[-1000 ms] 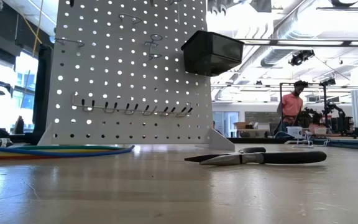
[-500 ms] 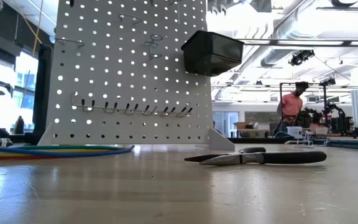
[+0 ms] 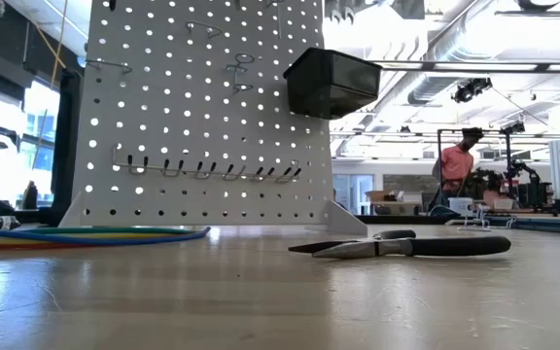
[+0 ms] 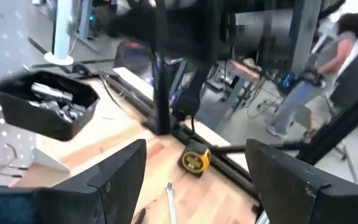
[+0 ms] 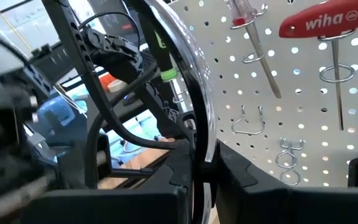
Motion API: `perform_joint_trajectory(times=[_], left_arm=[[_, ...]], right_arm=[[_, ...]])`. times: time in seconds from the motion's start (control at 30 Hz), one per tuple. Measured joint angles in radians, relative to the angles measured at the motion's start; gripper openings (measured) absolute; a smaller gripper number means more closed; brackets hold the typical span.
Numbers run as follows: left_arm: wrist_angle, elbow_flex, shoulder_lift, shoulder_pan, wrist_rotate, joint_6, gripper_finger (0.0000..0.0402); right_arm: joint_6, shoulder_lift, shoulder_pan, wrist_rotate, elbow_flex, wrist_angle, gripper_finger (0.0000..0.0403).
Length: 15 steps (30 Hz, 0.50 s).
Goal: Hang tools onto peg board
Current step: Hang the safety glasses on the peg board
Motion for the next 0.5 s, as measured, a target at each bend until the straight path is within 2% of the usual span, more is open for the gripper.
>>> perform_joint_trajectory(times=[0.27,0.43,0.5], left_arm=[[-0.023,0.0,-0.059,-0.053,-0.019,0.135,0.0268],[0.013,0.0,-0.06,-0.045,-0.024,0.133,0.0268],[0.011,0.0,-0.06,-0.026,0.005,0.128,0.0268]], right_arm=[[-0.03,0.0,0.0,0.002,0.0,0.004,0.0024],[-0.038,0.0,0.0,0.003,0.0,0.018,0.0024],[-0.042,0.0,-0.002,0.002,0.0,0.044,0.0024]])
